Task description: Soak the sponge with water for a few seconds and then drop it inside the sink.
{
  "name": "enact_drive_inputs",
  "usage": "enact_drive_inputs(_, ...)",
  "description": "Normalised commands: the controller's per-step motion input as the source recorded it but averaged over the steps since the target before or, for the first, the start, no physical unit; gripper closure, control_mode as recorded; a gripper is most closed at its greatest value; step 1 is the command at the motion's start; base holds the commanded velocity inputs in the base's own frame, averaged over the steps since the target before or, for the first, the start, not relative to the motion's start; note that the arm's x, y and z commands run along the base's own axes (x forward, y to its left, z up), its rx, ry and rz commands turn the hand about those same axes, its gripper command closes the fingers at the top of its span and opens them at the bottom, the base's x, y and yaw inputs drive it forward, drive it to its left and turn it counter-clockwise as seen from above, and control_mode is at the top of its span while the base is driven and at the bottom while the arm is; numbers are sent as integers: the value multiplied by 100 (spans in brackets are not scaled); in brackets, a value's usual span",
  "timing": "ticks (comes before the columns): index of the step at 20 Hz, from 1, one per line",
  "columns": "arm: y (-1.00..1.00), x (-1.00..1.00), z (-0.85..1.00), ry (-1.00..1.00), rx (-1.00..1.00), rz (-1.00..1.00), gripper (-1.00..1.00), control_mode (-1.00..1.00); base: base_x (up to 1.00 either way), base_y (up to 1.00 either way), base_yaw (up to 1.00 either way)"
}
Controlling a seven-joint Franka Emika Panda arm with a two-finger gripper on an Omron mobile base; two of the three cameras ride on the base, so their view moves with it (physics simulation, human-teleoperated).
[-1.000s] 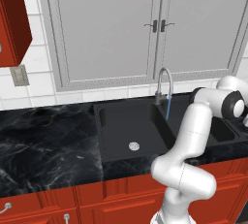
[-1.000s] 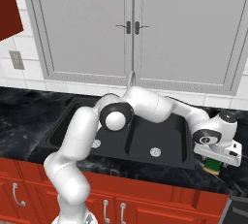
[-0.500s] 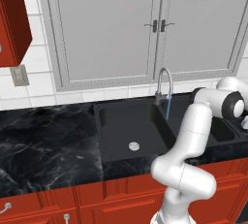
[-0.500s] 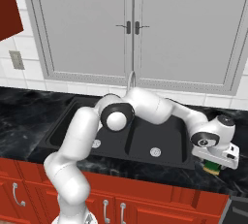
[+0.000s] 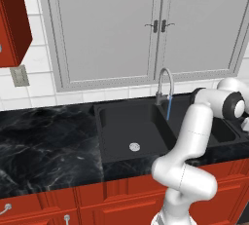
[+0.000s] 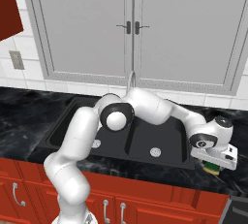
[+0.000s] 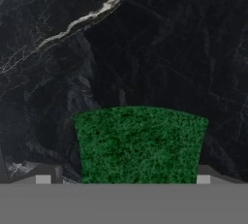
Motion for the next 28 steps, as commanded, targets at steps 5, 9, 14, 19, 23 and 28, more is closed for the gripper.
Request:
enact_drive_inputs(5,0,0,0,0,0,0,-100,-100,0,0,0)
enact_drive_inputs(9,0,0,0,0,0,0,100,-100,0,0,0)
enact_drive_inputs(14,0,0,0,0,0,0,100,-100,0,0,0)
enact_drive_inputs(19,0,0,-5,0,0,0,100,-100,0,0,0)
enact_drive_inputs(23,0,23,18,5,0,0,100,-100,0,0,0)
enact_drive_inputs(28,9,21,58,13,0,0,100,-100,0,0,0)
